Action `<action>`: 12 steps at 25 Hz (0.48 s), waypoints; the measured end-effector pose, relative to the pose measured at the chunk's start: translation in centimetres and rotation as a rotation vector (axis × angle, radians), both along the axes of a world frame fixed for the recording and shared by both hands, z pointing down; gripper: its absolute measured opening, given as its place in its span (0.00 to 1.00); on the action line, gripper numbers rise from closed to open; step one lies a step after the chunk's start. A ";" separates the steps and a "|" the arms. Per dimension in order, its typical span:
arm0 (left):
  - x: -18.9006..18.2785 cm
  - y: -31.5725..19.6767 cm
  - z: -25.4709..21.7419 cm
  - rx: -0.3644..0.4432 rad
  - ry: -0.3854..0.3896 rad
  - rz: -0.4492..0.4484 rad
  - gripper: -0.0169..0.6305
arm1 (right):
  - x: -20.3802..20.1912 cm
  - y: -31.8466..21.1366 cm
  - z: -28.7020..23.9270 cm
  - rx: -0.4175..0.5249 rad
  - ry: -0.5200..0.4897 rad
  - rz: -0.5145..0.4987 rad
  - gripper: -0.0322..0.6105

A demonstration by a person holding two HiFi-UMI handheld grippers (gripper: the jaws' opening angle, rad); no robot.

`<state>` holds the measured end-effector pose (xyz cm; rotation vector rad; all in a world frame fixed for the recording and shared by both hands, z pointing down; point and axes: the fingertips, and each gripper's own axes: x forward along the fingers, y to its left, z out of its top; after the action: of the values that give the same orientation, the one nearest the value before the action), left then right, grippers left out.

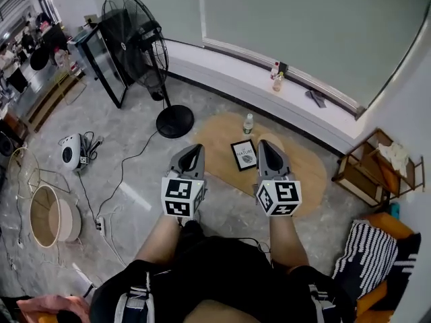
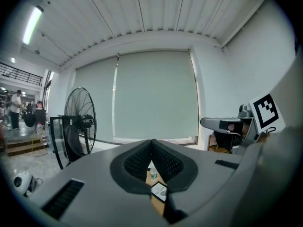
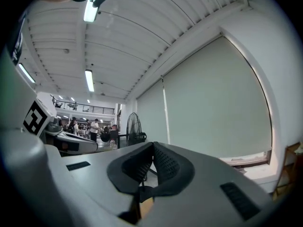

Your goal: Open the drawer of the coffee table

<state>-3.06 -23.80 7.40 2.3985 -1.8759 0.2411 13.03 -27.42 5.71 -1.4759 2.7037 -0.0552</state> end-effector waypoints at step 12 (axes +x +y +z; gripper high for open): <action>-8.0 -12.5 -0.4 0.013 0.043 0.245 0.06 | -7.0 -8.5 -0.4 0.008 0.008 0.217 0.07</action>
<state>-11.04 -36.31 6.97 2.6179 -1.5687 0.1927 6.00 -35.89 5.36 -1.7604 2.5283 -0.0281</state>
